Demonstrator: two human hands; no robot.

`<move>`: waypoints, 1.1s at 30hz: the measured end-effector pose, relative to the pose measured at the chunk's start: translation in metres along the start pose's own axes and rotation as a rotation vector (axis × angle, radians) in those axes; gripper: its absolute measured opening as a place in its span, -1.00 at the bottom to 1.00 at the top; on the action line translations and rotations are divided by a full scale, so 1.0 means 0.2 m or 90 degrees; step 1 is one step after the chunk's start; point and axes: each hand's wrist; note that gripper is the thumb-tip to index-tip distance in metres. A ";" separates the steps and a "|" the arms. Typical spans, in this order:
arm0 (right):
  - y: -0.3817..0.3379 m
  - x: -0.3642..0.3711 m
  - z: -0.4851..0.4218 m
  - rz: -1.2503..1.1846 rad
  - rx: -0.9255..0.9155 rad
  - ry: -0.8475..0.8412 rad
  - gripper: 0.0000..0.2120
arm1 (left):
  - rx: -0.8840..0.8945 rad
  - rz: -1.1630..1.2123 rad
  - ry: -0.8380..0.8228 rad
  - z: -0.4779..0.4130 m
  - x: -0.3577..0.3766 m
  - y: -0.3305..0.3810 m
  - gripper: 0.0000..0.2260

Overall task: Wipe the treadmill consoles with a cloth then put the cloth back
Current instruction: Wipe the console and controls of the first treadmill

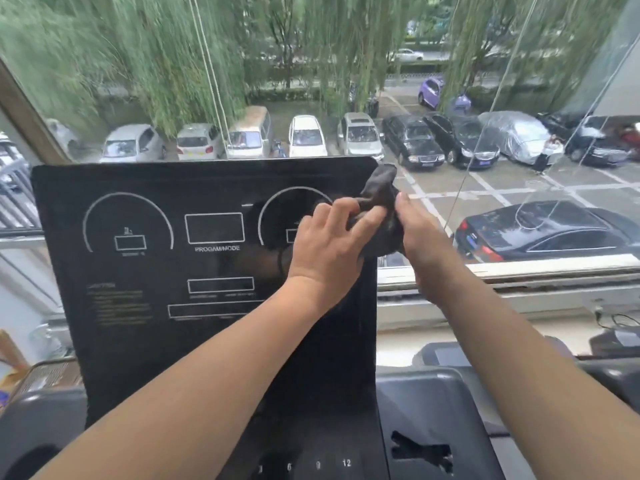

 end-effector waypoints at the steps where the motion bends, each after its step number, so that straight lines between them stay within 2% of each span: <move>1: 0.06 -0.02 0.02 0.024 0.017 0.019 -0.65 | 0.006 0.009 -0.010 0.07 0.01 0.02 -0.38; 4: 0.22 -0.05 0.10 0.056 0.048 0.061 -0.64 | 0.016 0.034 -0.074 0.30 0.05 0.08 -0.36; 7: 0.34 -0.04 0.18 0.079 0.058 0.104 -0.63 | 0.062 0.075 -0.172 0.54 0.08 0.15 -0.44; 12: 0.49 0.01 0.30 0.158 0.100 0.082 -0.66 | 0.180 0.101 -0.321 0.83 0.12 0.27 -0.61; 15: 0.51 0.04 0.35 0.183 0.095 0.097 -0.70 | 0.217 0.124 -0.393 0.93 0.12 0.31 -0.63; 17: 0.50 0.05 0.37 0.193 0.072 0.129 -0.71 | 0.218 0.133 -0.401 0.97 0.09 0.30 -0.66; 21: 0.51 0.07 0.42 0.179 0.052 0.188 -0.87 | 0.253 0.061 -0.306 0.90 0.00 0.16 -0.72; 24: 0.55 0.10 0.49 0.164 0.074 0.228 -0.90 | 0.225 0.027 -0.220 0.74 -0.12 0.04 -0.69; 26: 0.56 0.14 0.54 0.173 0.075 0.254 -0.90 | 0.163 0.006 -0.193 0.66 -0.19 -0.03 -0.65; 28: 0.58 0.19 0.59 0.173 0.066 0.276 -0.89 | 0.092 0.006 -0.220 0.65 -0.24 -0.11 -0.53; 30: 0.59 0.26 0.62 0.146 0.061 0.262 -0.89 | 0.088 0.008 -0.278 0.72 -0.27 -0.19 -0.42; 33: 0.58 0.39 0.65 0.121 0.084 0.210 -0.88 | 0.092 0.004 -0.327 0.87 -0.34 -0.29 -0.39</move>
Point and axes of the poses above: each hand's wrist, its own z-axis away from the middle knuckle, its own x-axis out of the palm, y = z × x, and after that the axes turned 2 degrees about y, right-handed
